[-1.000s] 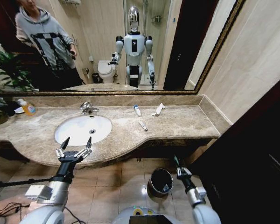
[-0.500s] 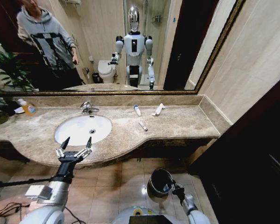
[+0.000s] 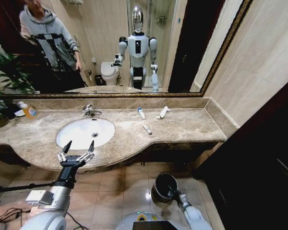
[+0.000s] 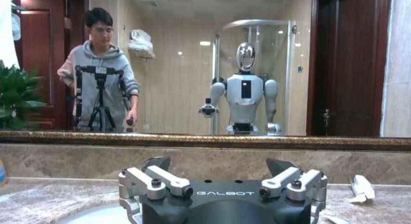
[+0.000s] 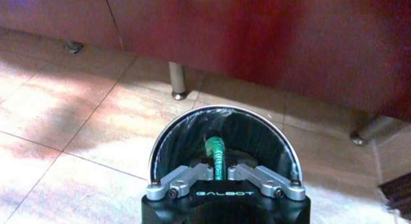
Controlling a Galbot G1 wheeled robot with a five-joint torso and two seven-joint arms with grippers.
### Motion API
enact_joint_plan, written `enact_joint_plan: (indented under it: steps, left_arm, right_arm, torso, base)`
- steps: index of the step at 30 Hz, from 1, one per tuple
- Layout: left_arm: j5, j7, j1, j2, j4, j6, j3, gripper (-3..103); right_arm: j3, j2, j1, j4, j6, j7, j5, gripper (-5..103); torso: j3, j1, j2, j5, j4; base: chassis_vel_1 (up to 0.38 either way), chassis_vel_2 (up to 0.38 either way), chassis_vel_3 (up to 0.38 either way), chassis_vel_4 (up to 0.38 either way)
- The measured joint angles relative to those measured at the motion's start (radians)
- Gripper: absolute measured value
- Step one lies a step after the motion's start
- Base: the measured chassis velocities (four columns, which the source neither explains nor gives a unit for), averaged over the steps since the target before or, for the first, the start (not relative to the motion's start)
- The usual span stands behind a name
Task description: Pick up the trash from the sink and place it in the trash bin.
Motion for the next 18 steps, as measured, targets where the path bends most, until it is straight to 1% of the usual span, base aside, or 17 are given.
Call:
enact_joint_plan:
  steps: [1,3,5,6,8,9,12,13,15,18]
  left_arm:
    - [0.0,0.0,0.0,0.0,0.0,0.0,0.0,100]
    - [0.0,0.0,0.0,0.0,0.0,0.0,0.0,100]
    - [0.0,0.0,0.0,0.0,0.0,0.0,0.0,100]
    - [0.0,0.0,0.0,0.0,0.0,0.0,0.0,100]
    - [0.0,0.0,0.0,0.0,0.0,0.0,0.0,100]
    - [0.0,0.0,0.0,0.0,0.0,0.0,0.0,100]
    - [0.0,0.0,0.0,0.0,0.0,0.0,0.0,100]
    - [0.0,0.0,0.0,0.0,0.0,0.0,0.0,100]
    - [0.0,0.0,0.0,0.0,0.0,0.0,0.0,100]
    - [0.0,0.0,0.0,0.0,0.0,0.0,0.0,100]
  right_arm:
    - [-0.001,0.004,0.034,-0.055,0.005,0.001,-0.011,7]
    - [-0.001,0.005,0.045,-0.072,0.006,0.001,-0.015,7]
    - [0.001,0.014,0.099,-0.173,0.017,0.004,-0.053,7]
    - [0.001,0.014,0.099,-0.173,0.017,0.004,-0.053,7]
    - [0.004,0.026,0.146,-0.261,0.029,0.026,-0.09,7]
    - [0.004,0.026,0.146,-0.261,0.029,0.026,-0.09,7]
    - [0.003,0.041,0.171,-0.292,0.025,0.067,-0.178,7]
    - [0.003,0.041,0.171,-0.292,0.025,0.067,-0.178,7]
    - [0.006,0.049,0.193,-0.325,0.025,0.079,-0.208,7]
    - [0.007,0.053,0.203,-0.334,0.021,0.083,-0.217,7]
  torso:
    - [0.0,0.0,0.0,-0.0001,-0.0001]
    - [0.0,0.0,0.0,-0.0001,-0.0001]
    - [0.0,0.0,0.0,-0.0002,-0.0001]
    - [0.0,0.0,0.0,-0.0002,-0.0001]
    - [0.0,0.0,0.0,0.0001,-0.0001]
    - [0.0,0.0,0.0,0.0001,-0.0001]
    - [0.0,0.0,0.0,-0.0002,-0.0002]
    - [0.0,0.0,0.0,-0.0002,-0.0002]
    - [0.0,0.0,0.0,0.0,-0.0001]
    - [0.0,0.0,0.0,-0.0001,-0.0001]
  base:
    - [0.0,0.0,0.0,0.0]
    - [0.0,0.0,0.0,0.0]
    - [0.0,0.0,0.0,0.0]
    - [0.0,0.0,0.0,0.0]
    - [0.0,0.0,0.0,0.0]
    - [0.0,0.0,0.0,0.0]
    - [0.0,0.0,0.0,0.0]
    - [0.0,0.0,0.0,0.0]
    - [0.0,0.0,0.0,0.0]
    - [0.0,0.0,0.0,0.0]
